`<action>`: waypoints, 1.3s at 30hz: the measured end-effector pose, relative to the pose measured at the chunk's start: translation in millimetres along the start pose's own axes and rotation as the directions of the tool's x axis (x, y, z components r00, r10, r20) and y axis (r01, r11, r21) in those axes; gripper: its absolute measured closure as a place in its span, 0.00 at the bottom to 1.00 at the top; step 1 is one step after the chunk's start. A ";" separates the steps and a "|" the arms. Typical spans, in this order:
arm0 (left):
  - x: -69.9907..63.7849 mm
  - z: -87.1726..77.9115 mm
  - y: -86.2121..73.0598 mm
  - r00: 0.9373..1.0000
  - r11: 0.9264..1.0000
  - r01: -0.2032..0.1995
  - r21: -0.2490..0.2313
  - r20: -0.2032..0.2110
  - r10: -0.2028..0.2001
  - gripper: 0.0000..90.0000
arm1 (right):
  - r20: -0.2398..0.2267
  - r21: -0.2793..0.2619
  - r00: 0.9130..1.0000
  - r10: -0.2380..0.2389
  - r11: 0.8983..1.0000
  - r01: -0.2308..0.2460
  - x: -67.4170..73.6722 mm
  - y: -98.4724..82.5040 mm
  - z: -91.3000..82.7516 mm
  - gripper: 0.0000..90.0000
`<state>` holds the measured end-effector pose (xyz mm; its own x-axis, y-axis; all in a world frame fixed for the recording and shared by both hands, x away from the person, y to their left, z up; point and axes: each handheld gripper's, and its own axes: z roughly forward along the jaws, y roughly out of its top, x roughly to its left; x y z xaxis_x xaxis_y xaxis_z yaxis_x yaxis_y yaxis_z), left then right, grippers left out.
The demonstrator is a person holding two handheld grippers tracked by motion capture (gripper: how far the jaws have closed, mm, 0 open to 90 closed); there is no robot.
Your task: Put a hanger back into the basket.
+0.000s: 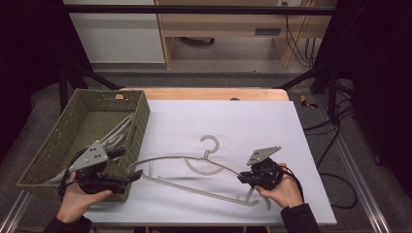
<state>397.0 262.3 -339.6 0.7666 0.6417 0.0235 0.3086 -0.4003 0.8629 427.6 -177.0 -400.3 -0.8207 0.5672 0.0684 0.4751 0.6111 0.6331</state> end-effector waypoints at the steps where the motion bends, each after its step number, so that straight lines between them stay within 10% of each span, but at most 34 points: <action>1: -2.5 4.9 2.7 1.000 1.000 -0.017 0.021 0.018 0.016 0.13 | 0.005 0.003 1.000 -0.009 1.000 0.009 1.5 0.1 -1.1 0.92; 9: -14.8 45.9 11.2 0.992 0.977 -0.106 0.183 0.086 0.092 0.28 | -0.028 -0.008 0.999 -0.028 1.000 0.028 4.7 -2.2 -5.9 0.92; 13: -12.1 50.3 6.4 0.995 0.985 -0.077 0.151 0.079 0.066 0.26 | -0.046 0.020 0.999 -0.007 1.000 0.008 -3.6 -11.1 4.5 0.92; 25: -18.1 77.9 -7.8 0.995 0.970 -0.090 0.227 0.073 0.075 0.27 | -0.048 -0.036 0.999 -0.017 0.999 0.015 -2.3 -13.5 -0.9 0.92; 33: -28.6 99.3 -13.7 0.988 0.943 -0.142 0.300 0.104 0.116 0.31 | -0.069 -0.090 0.996 -0.048 0.995 0.041 3.7 -8.0 -12.5 0.93; 39: -31.0 123.6 -24.3 0.978 0.894 -0.208 0.398 0.109 0.178 0.44 | -0.088 -0.103 0.994 -0.057 0.994 0.048 4.4 -7.6 -13.1 0.92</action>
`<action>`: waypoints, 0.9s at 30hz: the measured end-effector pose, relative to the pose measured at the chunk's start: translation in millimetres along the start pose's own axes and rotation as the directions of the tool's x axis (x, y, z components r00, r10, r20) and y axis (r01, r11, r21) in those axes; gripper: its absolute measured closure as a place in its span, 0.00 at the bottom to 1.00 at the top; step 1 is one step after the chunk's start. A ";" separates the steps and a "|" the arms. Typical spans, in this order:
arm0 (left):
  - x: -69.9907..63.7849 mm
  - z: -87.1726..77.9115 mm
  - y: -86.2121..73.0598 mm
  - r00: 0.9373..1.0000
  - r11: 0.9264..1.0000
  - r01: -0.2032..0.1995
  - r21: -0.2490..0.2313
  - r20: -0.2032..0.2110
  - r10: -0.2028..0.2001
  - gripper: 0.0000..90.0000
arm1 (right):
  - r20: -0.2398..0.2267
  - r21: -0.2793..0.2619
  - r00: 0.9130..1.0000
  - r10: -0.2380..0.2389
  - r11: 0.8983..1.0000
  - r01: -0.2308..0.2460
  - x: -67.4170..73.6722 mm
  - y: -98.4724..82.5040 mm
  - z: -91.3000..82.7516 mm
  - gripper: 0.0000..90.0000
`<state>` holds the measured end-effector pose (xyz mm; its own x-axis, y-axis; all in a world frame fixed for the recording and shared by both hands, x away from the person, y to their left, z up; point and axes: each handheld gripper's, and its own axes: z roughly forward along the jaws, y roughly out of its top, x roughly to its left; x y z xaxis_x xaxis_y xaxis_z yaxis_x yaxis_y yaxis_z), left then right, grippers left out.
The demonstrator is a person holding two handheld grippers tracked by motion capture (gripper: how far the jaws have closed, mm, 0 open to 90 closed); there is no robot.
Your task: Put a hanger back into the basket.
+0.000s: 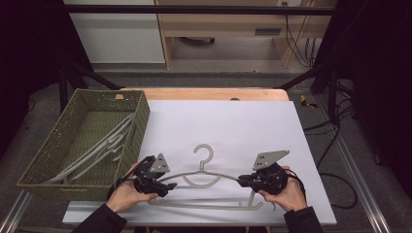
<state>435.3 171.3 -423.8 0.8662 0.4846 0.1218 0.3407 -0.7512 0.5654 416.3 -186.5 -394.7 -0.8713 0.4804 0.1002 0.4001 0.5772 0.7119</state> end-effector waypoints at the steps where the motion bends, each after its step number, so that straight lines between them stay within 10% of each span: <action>1: -0.2 1.8 0.1 1.000 1.000 -0.001 0.004 0.006 0.001 0.49 | 0.001 0.000 1.000 -0.002 1.000 0.002 -0.5 -0.1 -0.3 0.92; 9: -2.4 3.9 1.0 1.000 1.000 -0.024 0.013 -0.012 0.024 0.83 | -0.003 0.006 1.000 0.007 1.000 -0.007 -0.9 -0.3 0.6 0.92; 20: -13.1 -8.5 5.1 0.995 0.996 -0.089 0.028 -0.031 0.090 0.88 | -0.020 0.008 1.000 0.012 1.000 -0.012 -6.1 -3.6 2.8 0.90; 27: -20.0 -13.9 5.1 0.993 0.993 -0.114 0.015 0.019 0.114 0.91 | 0.052 -0.026 0.999 0.010 1.000 -0.008 -7.5 -4.8 -2.1 0.84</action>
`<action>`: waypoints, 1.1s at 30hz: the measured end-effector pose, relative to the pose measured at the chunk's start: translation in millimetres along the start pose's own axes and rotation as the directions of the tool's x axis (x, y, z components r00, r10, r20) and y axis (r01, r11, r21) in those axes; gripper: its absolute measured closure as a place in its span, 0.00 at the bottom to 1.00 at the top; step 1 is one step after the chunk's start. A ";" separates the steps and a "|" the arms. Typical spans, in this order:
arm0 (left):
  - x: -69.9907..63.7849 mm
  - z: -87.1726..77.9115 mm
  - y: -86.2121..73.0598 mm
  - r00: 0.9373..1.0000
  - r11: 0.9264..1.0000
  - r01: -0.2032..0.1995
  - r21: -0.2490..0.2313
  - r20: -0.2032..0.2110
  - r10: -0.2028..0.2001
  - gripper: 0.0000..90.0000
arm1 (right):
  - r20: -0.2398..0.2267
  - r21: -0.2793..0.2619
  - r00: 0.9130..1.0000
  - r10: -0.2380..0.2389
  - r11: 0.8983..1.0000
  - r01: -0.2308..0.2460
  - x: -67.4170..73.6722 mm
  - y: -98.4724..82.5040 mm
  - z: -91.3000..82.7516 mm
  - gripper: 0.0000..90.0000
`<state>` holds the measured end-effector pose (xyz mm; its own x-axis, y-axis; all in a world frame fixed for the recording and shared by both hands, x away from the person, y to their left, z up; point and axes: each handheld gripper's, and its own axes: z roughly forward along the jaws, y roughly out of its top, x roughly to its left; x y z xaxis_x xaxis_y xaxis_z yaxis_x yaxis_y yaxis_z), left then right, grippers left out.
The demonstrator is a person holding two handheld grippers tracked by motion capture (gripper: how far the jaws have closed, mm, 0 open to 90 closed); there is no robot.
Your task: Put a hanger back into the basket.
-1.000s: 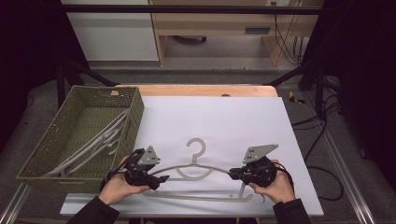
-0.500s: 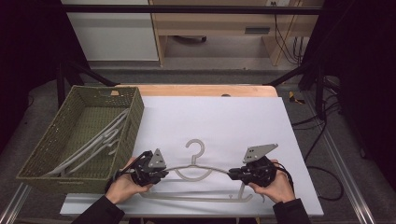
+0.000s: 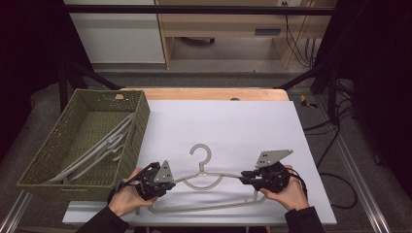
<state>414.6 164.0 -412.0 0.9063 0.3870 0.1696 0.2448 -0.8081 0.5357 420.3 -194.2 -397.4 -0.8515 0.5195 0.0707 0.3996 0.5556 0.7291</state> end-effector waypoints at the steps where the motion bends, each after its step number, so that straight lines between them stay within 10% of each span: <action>1: -1.2 -1.3 0.3 1.000 1.000 0.011 -0.018 -0.002 -0.011 0.92 | 0.004 -0.018 1.000 0.002 1.000 -0.002 -0.7 0.0 -0.9 0.82; 10: 2.4 -14.1 -0.4 0.991 0.991 0.115 -0.069 -0.067 -0.120 0.92 | 0.118 -0.218 0.991 0.058 0.975 -0.031 -4.1 -0.9 -14.2 0.43; 23: 11.2 -51.9 1.1 0.953 0.970 0.185 -0.156 -0.214 -0.216 0.92 | 0.191 -0.379 0.957 0.216 0.916 -0.131 -18.1 -17.2 -40.1 0.21; 33: 19.3 -92.1 1.3 0.931 0.946 0.176 -0.272 -0.266 -0.250 0.92 | 0.230 -0.350 0.940 0.252 0.923 -0.162 -25.4 -29.1 -35.3 0.18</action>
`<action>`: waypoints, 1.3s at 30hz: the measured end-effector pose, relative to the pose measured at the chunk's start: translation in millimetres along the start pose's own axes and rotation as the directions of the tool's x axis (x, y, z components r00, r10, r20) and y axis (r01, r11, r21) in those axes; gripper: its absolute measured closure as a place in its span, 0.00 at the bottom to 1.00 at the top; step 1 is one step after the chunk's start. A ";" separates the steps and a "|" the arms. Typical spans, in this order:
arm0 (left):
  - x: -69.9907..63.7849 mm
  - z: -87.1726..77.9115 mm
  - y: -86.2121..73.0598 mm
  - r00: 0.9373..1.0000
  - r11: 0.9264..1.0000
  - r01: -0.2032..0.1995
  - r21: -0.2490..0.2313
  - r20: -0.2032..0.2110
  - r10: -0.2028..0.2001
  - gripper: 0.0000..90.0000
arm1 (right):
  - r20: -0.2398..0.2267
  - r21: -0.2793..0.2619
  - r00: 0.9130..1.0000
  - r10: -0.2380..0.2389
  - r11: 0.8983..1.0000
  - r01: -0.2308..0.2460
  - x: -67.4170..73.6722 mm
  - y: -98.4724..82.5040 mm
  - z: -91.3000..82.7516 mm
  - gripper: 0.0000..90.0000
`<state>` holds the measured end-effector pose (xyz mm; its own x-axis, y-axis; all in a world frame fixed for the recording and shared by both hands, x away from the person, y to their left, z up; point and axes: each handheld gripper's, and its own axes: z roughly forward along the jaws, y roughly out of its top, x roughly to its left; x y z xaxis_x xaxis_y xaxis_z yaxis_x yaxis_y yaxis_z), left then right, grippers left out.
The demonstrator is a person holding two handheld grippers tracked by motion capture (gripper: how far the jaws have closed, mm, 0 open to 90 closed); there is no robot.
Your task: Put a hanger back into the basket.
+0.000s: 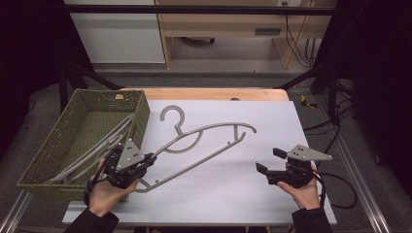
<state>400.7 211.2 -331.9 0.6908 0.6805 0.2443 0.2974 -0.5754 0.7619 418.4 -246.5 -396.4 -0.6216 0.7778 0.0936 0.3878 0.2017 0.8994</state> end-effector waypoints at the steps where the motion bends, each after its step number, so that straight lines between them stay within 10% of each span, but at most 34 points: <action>1: 1.7 -3.3 1.0 1.000 1.000 0.017 -0.023 -0.010 -0.018 0.92 | -0.002 0.004 1.000 -0.005 1.000 0.005 -0.4 -0.4 0.3 0.17; 19: 69.1 -69.3 30.2 0.982 0.993 0.038 -0.112 -0.178 -0.058 0.92 | 0.043 0.011 0.999 0.021 1.000 -0.022 -2.5 -2.7 0.4 0.06; 39: 150.9 -86.0 -33.6 0.922 0.994 0.106 -0.038 -0.371 -0.113 0.92 | 0.051 0.018 0.998 0.039 0.999 -0.040 -3.5 -3.2 0.6 0.05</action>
<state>438.3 372.3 -269.1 0.3585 0.8606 0.3618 0.3441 -0.4821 0.8057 419.7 -249.5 -399.8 -0.5701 0.8147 0.1065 0.4243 0.1809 0.8873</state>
